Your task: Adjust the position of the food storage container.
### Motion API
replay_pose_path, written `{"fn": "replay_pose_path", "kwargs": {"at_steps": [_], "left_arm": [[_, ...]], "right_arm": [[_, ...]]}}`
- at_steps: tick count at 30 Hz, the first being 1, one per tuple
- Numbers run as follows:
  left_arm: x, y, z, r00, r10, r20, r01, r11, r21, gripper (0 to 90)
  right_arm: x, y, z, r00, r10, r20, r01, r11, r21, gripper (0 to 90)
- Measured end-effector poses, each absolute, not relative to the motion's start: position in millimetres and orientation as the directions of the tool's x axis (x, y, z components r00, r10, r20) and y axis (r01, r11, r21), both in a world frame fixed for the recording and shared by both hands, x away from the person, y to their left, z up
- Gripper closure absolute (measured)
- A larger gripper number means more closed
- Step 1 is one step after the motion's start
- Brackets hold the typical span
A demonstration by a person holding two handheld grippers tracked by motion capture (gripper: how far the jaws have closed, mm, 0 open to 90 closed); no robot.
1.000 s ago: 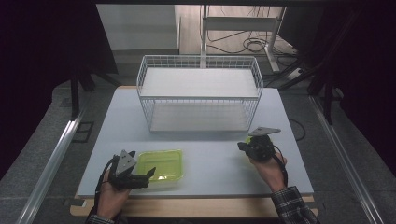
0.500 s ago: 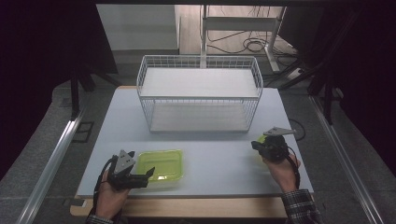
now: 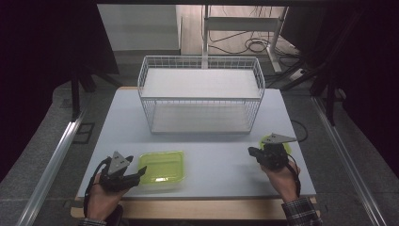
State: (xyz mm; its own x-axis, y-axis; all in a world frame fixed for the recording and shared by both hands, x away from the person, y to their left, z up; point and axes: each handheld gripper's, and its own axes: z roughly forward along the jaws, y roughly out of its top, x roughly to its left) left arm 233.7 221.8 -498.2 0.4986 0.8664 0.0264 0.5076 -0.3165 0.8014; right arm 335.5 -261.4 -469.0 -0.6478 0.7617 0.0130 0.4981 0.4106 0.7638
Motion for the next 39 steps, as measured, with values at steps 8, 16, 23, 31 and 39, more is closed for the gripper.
{"fn": "replay_pose_path", "kwargs": {"at_steps": [8,16,23,31,39], "left_arm": [[237.5,241.1,-504.5,0.483,0.875,0.025,0.572,-0.337,0.748,83.0],[245.8,227.1,-520.5,0.57,0.821,0.027,0.636,-0.462,0.618,89.8],[247.8,207.0,-519.4,0.631,0.776,-0.004,0.599,-0.484,0.638,89.8],[254.0,181.0,-518.9,0.682,0.731,-0.022,0.555,-0.498,0.666,89.7],[262.4,162.7,-520.0,0.698,0.716,-0.029,0.536,-0.495,0.684,89.6]], "right_arm": [[325.3,-254.8,-472.1,-0.674,0.738,0.021,0.489,0.424,0.762,84.7],[317.7,-252.8,-475.2,-0.687,0.726,0.024,0.487,0.436,0.757,84.4],[315.3,-250.7,-476.8,-0.695,0.718,0.024,0.487,0.447,0.751,84.3],[315.4,-250.3,-477.5,-0.696,0.718,0.028,0.491,0.447,0.748,84.4],[313.2,-248.7,-479.4,-0.705,0.708,0.034,0.491,0.453,0.744,83.7]]}}
